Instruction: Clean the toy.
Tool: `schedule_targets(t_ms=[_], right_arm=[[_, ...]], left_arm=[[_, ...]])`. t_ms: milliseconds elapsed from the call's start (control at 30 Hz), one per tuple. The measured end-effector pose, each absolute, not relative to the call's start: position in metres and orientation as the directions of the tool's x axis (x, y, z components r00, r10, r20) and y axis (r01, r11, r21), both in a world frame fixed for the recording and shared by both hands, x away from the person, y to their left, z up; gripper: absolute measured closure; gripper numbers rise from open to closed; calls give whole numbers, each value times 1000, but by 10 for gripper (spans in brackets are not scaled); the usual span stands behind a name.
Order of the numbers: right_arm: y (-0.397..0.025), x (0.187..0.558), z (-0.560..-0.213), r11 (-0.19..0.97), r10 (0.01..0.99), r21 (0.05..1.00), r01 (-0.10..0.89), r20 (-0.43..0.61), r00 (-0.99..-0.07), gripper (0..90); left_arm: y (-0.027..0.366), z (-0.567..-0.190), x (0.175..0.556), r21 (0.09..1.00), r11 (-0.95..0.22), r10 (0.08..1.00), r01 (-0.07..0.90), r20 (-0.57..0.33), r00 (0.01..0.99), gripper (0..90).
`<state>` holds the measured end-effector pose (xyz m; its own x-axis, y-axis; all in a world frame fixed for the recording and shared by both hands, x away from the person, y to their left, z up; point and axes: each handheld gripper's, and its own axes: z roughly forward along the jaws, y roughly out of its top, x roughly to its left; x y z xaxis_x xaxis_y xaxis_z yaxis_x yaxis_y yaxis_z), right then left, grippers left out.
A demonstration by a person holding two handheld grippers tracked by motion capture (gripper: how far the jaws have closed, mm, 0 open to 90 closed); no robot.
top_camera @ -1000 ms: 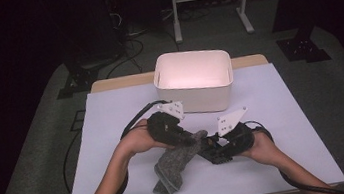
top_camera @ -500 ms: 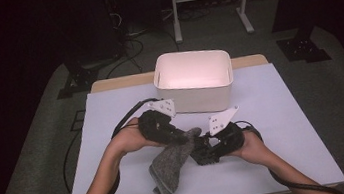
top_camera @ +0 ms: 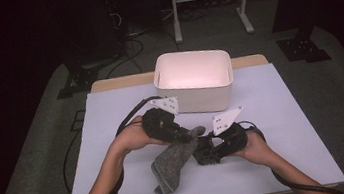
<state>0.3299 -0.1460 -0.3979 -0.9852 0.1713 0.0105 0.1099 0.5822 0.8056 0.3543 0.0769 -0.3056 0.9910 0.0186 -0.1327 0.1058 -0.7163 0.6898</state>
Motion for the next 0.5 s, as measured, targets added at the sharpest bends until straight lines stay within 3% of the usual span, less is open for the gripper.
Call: schedule_targets(t_ms=[500], right_arm=[[-156,328,-400,563,180,819,112,10,-984,560]], left_arm=[[88,-329,355,671,-728,35,143,-171,985,794]])
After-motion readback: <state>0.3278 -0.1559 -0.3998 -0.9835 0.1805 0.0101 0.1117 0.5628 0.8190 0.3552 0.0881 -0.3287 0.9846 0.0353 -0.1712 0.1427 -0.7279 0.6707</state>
